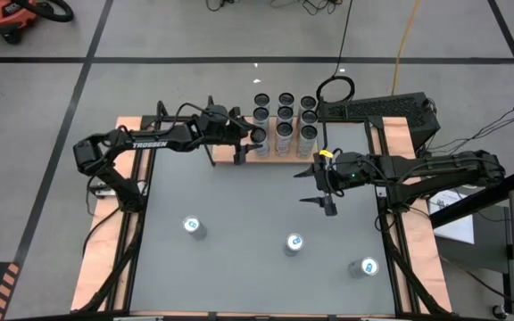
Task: Place canned beverage on shelf
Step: Put the white blue soda can on the shelf aligned with the white blue soda cans
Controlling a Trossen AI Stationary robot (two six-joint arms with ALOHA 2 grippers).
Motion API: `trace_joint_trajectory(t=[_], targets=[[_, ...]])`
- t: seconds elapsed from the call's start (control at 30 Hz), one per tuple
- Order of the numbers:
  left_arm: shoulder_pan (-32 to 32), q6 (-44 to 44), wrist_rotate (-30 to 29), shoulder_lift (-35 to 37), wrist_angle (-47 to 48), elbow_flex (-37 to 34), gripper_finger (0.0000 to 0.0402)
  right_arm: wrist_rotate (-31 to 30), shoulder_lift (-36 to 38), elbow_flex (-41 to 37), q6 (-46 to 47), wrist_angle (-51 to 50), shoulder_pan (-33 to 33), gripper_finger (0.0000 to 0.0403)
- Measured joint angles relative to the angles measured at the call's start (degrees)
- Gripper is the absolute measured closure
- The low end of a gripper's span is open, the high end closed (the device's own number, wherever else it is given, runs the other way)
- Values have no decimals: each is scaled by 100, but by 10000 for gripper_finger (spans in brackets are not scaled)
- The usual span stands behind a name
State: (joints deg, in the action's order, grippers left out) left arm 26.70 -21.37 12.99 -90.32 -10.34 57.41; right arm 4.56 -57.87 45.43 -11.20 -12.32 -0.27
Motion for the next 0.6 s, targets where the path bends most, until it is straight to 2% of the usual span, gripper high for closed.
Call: trace_joint_trajectory(t=[0.6], targets=[[103,-38,32,-109,-127,0,143,2,-2,0,7,-113,0,124]])
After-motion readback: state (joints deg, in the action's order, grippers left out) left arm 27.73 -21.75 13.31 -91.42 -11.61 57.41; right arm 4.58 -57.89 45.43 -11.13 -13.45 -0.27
